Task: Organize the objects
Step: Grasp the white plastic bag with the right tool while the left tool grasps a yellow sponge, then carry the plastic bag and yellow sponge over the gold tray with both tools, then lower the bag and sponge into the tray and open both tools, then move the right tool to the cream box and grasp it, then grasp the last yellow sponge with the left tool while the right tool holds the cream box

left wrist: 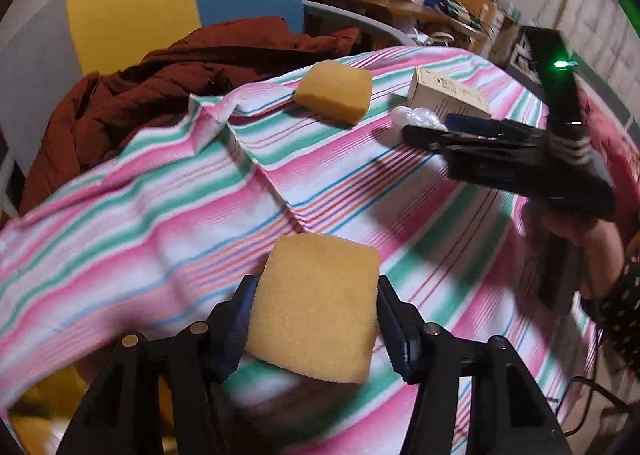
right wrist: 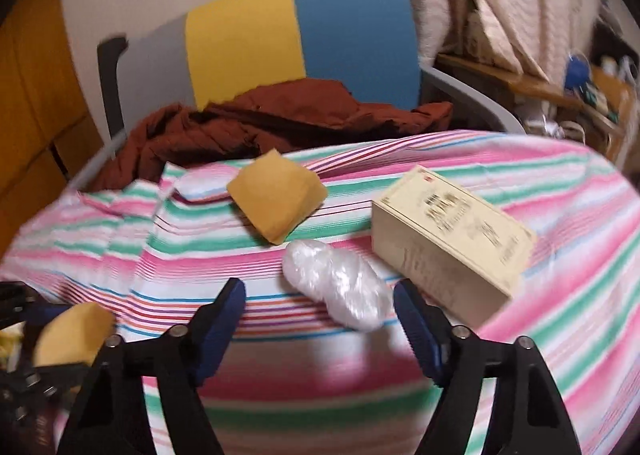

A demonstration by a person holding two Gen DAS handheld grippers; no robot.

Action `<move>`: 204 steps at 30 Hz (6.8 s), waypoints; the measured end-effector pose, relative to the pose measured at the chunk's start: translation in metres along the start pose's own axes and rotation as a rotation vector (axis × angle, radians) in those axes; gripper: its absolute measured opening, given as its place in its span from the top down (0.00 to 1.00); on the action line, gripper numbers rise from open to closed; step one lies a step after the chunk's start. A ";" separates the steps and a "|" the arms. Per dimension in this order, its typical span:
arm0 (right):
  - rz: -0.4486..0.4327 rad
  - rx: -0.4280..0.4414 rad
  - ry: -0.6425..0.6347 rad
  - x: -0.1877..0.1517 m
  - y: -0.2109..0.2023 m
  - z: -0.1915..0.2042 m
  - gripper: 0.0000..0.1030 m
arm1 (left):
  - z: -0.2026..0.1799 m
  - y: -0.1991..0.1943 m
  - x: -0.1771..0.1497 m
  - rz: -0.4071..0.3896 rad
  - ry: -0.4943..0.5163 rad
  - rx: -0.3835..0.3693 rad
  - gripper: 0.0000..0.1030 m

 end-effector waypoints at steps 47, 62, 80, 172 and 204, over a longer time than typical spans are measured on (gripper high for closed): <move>-0.094 0.031 0.117 -0.069 -0.097 0.048 0.58 | -0.015 -0.090 -0.053 -0.315 -0.113 0.101 0.44; -0.048 0.218 0.143 -0.106 -0.146 0.112 0.58 | 0.006 -0.139 -0.107 -0.361 -0.220 0.104 0.44; -0.073 0.337 -0.064 -0.068 -0.170 0.229 0.57 | 0.117 -0.169 -0.156 -0.344 -0.447 0.232 0.44; 0.070 -0.098 -0.176 0.032 0.016 -0.066 0.28 | -0.044 -0.087 -0.091 -0.076 -0.197 0.004 0.35; 0.029 -0.122 0.008 -0.042 -0.029 -0.027 0.50 | -0.014 -0.029 0.037 -0.137 -0.182 0.085 0.20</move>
Point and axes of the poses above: each gripper's, at about its wrist camera, not at the fingertips, and y roughly the way its jaws point, z to its left, x to its top, the point moved 6 cm from there along y, roughly the way its jaws point, and after that the axes turned 8 degrees about -x, right-handed, at the moved point
